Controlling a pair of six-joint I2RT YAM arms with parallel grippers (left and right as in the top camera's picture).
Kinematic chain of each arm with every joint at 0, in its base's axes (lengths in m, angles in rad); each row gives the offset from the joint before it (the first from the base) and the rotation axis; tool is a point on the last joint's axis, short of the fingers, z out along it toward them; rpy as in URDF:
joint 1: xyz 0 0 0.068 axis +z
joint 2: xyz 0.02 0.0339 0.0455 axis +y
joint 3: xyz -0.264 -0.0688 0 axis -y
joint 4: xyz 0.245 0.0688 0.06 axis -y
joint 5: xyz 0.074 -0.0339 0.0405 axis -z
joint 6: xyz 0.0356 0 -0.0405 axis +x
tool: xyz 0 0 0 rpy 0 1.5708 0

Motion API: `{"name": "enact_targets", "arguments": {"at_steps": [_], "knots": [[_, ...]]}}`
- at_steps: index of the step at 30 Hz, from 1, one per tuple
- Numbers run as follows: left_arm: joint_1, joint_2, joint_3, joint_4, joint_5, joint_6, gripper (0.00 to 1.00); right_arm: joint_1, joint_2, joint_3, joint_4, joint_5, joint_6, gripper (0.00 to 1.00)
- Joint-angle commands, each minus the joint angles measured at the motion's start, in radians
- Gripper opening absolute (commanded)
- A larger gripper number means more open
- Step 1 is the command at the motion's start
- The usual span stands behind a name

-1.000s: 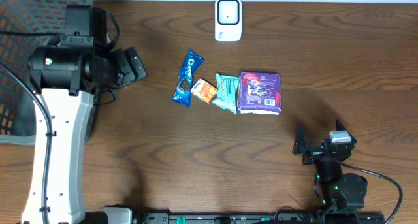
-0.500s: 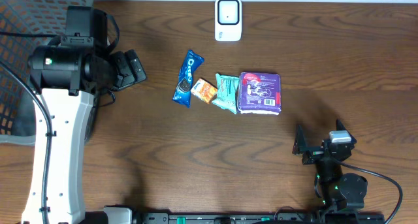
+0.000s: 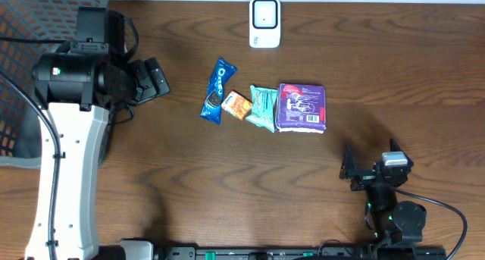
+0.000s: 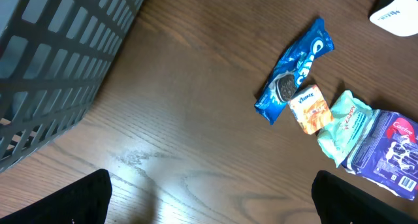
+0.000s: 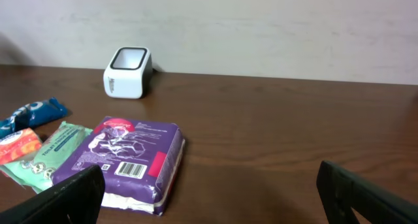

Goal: Scan the item barcode
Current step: 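Raise the right gripper from rest toward the packs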

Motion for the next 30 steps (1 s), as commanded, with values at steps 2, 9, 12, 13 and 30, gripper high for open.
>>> {"name": "enact_targets", "arguments": {"at_steps": [2,9,12,13,30], "knots": [[0.004,0.005,0.002,-0.003,-0.016,0.009,0.98,-0.006,-0.002,-0.002,0.023,-0.067,0.091,0.99],[0.004,0.005,0.002,-0.003,-0.016,0.009,0.98,-0.007,-0.002,-0.002,0.145,-0.574,0.644,0.99],[0.004,0.005,0.002,-0.003,-0.016,0.009,0.98,-0.007,-0.002,-0.002,0.239,-0.575,0.666,0.99],[0.004,0.005,0.002,-0.003,-0.016,0.009,0.98,-0.007,-0.002,-0.002,0.279,-0.567,0.689,0.99],[0.004,0.005,0.002,-0.003,-0.016,0.009,0.98,-0.007,0.156,0.344,0.178,-0.388,0.574,0.99]]}}
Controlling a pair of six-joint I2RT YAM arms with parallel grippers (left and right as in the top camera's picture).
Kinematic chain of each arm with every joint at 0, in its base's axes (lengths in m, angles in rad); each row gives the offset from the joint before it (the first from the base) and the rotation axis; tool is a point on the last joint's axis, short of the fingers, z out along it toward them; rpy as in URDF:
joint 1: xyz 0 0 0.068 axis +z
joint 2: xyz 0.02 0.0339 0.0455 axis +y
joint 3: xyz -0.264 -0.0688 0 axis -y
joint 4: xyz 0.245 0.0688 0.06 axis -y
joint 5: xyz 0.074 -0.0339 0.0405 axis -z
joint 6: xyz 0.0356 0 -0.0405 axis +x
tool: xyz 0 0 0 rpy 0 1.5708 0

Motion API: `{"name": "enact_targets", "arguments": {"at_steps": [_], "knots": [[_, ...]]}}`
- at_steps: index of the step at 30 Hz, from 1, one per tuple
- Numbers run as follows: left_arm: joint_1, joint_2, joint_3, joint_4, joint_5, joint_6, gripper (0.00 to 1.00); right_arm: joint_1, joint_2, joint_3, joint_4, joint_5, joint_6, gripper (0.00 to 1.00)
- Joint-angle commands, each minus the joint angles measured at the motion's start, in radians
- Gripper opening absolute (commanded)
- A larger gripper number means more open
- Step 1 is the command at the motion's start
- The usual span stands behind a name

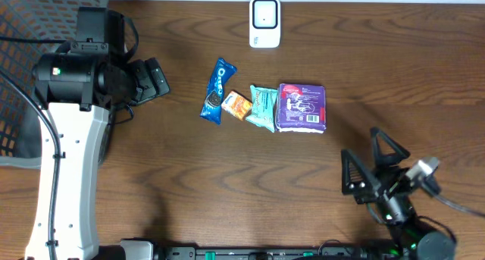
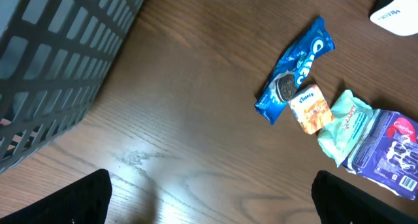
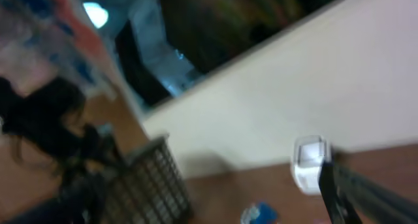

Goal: Scan the item barcode
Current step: 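Raise the right gripper from rest toward the packs, then reach the right gripper to the purple Carefree pack and grasp it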

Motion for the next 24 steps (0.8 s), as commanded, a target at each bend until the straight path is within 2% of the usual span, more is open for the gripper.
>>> {"name": "enact_targets", "arguments": {"at_steps": [1,4,7,15,24], "knots": [[0.004,0.005,0.003,-0.003,-0.016,0.006,0.98,-0.007,0.108,0.168,-0.159,0.003,-0.167,0.99],[0.004,0.005,0.003,-0.003,-0.016,0.006,0.98,-0.007,0.247,0.317,-0.365,0.002,-0.318,0.99],[0.004,0.005,0.003,-0.003,-0.016,0.006,0.98,-0.006,0.387,0.441,-0.494,0.002,-0.426,0.99],[0.004,0.005,0.003,-0.003,-0.016,0.006,0.98,0.016,0.742,0.701,-0.762,0.006,-0.575,0.99],[0.004,0.005,0.003,-0.003,-0.016,0.006,0.98,0.019,0.896,0.747,-0.784,-0.115,-0.575,0.99]]}}
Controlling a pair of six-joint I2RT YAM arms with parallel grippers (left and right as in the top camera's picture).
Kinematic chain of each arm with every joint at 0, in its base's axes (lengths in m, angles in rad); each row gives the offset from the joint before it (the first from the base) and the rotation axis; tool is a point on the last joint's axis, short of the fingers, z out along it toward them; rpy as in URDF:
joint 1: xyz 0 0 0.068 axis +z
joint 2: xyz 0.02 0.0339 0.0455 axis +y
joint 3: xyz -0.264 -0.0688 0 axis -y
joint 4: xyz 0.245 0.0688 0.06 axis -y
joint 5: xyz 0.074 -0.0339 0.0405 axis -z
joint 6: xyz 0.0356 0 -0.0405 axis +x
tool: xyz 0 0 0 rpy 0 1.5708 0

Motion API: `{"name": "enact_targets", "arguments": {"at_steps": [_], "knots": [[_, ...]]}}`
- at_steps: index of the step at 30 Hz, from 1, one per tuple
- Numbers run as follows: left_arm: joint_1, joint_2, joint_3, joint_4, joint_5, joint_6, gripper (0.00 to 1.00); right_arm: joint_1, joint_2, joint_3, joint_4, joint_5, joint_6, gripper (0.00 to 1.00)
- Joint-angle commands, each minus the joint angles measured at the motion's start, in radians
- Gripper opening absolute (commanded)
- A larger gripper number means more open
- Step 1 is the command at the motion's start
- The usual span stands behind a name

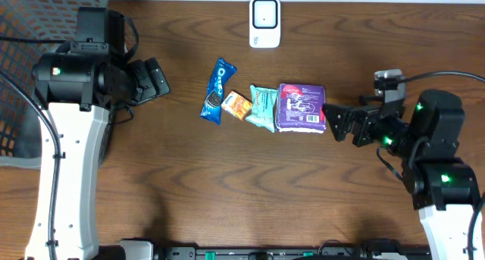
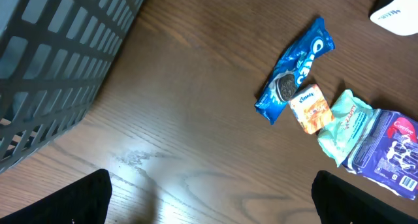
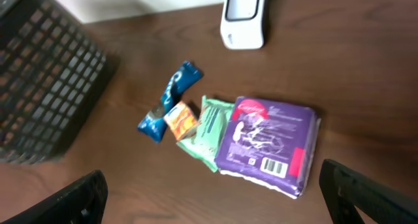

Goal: Scan the item barcode
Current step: 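Reach the right gripper to the purple Carefree pack and grasp it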

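Observation:
A white barcode scanner point(image 1: 264, 21) stands at the table's far edge. Below it lie a row of items: a blue Oreo pack point(image 1: 218, 90), a small orange pack point(image 1: 237, 104), a green pack point(image 1: 263, 108) and a purple pack point(image 1: 302, 107). The purple pack point(image 3: 271, 144) shows a barcode label on its near face. My right gripper point(image 1: 333, 123) hangs open just right of the purple pack, with nothing between its fingers point(image 3: 369, 194). My left gripper point(image 1: 158, 78) stands open to the left of the Oreo pack point(image 2: 294, 68), also holding nothing.
A dark mesh basket point(image 1: 30, 63) fills the far left corner, beside the left arm. The basket point(image 3: 39, 87) also shows at the left of the right wrist view. Bare wooden table point(image 1: 227, 192) lies in front of the row of items.
My right arm has moved from the table's front right, wrist tipped up and view blurred, to just right of the purple pack, looking down on the items. The left arm has not moved.
At first my right gripper sat low at the front right, looking level across the table at the purple pack and scanner. Then its wrist was tipped up, still at the front right. Now it is open beside the purple pack. The items and left arm stayed put.

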Motion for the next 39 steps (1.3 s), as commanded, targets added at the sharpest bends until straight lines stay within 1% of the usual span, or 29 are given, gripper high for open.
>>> {"name": "enact_targets", "arguments": {"at_steps": [1,4,7,10,12,15,18,24,28,30,34,36,39], "knots": [[0.004,0.005,0.002,-0.003,-0.016,0.006,0.98,0.009,0.021,0.027,0.003,-0.056,-0.029,0.99],[0.004,0.005,0.003,-0.003,-0.016,0.006,0.98,0.014,0.048,0.027,0.007,-0.043,-0.024,0.99],[0.004,0.005,0.003,-0.003,-0.016,0.006,0.98,0.023,0.083,0.028,0.008,0.05,0.065,0.96],[0.004,0.005,0.003,-0.003,-0.016,0.006,0.98,0.026,0.147,0.039,0.008,0.064,0.081,0.97],[0.004,0.005,0.002,-0.003,-0.016,0.006,0.98,0.026,0.216,0.072,-0.033,0.064,0.084,0.99],[0.004,0.005,0.003,-0.003,-0.016,0.006,0.98,0.024,0.34,0.145,-0.106,0.064,0.079,0.99],[0.004,0.005,0.003,-0.003,-0.016,0.006,0.98,0.024,0.461,0.206,-0.116,0.064,0.08,0.98],[0.004,0.005,0.003,-0.003,-0.016,0.006,0.98,0.015,0.646,0.257,-0.043,0.105,0.068,0.9],[0.004,0.005,0.003,-0.003,-0.016,0.006,0.98,-0.025,0.725,0.257,0.022,0.092,0.082,0.79],[0.004,0.005,0.003,-0.003,-0.016,0.006,0.98,-0.05,0.76,0.257,0.033,0.063,0.084,0.72],[0.004,0.005,0.003,-0.003,-0.016,0.006,0.98,-0.081,0.843,0.257,0.05,-0.074,0.043,0.65],[0.004,0.005,0.003,-0.003,-0.016,0.006,0.98,-0.082,0.883,0.257,0.06,-0.136,0.011,0.65],[0.004,0.005,0.003,-0.003,-0.016,0.006,0.98,-0.082,0.936,0.257,0.072,-0.151,0.009,0.64]]}}
